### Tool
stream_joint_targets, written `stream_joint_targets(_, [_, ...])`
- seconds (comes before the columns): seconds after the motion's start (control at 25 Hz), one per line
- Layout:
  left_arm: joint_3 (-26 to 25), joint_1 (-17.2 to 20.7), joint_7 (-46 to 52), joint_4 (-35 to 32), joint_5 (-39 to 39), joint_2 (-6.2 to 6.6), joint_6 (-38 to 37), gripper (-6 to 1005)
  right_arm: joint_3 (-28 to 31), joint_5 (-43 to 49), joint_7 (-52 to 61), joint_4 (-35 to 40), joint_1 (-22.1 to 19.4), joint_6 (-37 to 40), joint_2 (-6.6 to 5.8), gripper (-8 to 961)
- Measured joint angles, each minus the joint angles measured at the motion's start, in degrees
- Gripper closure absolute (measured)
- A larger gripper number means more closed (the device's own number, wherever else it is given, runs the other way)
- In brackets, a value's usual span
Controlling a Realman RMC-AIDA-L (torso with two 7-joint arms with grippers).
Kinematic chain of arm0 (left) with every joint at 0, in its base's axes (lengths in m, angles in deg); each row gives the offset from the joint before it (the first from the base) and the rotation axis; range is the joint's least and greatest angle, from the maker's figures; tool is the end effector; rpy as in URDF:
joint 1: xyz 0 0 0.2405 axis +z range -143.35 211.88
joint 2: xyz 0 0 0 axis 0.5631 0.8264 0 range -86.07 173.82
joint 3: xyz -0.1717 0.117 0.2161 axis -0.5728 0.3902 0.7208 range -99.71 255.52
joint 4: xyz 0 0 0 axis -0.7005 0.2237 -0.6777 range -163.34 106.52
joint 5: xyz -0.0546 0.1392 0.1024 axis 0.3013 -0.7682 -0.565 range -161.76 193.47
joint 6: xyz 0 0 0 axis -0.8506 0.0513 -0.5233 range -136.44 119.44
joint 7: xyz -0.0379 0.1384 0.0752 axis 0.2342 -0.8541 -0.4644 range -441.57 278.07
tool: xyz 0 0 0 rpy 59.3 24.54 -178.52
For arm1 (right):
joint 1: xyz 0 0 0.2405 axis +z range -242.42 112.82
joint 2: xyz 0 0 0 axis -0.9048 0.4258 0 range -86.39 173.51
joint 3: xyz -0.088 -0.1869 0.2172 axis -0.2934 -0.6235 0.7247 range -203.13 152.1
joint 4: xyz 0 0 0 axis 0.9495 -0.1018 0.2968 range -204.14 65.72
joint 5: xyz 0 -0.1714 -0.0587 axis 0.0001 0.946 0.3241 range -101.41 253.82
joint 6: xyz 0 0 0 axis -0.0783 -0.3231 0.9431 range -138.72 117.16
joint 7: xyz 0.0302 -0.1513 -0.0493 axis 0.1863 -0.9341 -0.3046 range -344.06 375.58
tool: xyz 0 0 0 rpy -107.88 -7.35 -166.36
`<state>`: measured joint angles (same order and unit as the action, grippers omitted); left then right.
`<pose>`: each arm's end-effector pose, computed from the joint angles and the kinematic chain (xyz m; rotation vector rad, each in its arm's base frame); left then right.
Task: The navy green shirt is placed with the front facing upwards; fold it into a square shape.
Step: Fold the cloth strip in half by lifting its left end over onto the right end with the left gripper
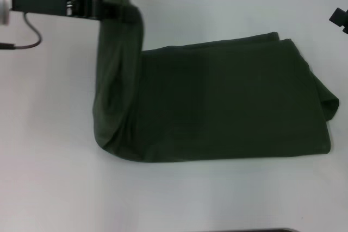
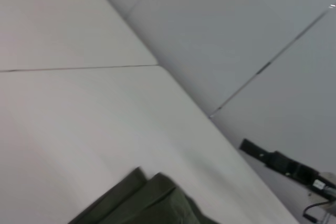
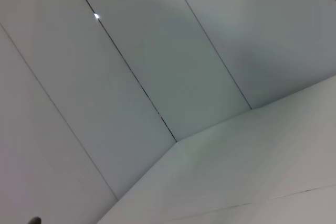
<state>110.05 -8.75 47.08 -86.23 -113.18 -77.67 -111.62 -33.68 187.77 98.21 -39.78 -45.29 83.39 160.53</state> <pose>-0.1887 0.3685 -0.0061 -2.7474 -1.3101 -0.5945 0.3533 0.2877 0.0332 -2.0323 1.0620 1.1032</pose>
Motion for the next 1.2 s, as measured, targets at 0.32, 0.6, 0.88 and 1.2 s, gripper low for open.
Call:
stream_joint_targets(0.32, [2.28, -4.16, 0.15, 1.24, 1.48, -2.26, 2.68, 1001, 0.00, 0.00, 0.49, 0.00, -0.76, 0.61, -0.74, 54])
stream_joint_targets(0.6, [8.54, -5.00, 1.23, 3.18, 6.98, -2.36, 6.95, 1000, 0.00, -0.02, 0.79, 0.12, -1.68, 2.39, -1.57, 54])
stream_joint_targets(0.88, [16.04, -5.86, 2.28, 3.87, 12.20, -2.43, 11.32, 1001, 0.00, -0.04, 1.05, 0.12, -2.81, 3.37, -2.28, 53])
stream_joint_targets(1.2, [24.86, -6.99, 2.46, 5.90, 16.71, -2.61, 17.31, 1000, 0.00, 0.58, 1.58, 0.11, -3.83, 5.13, -3.11, 53])
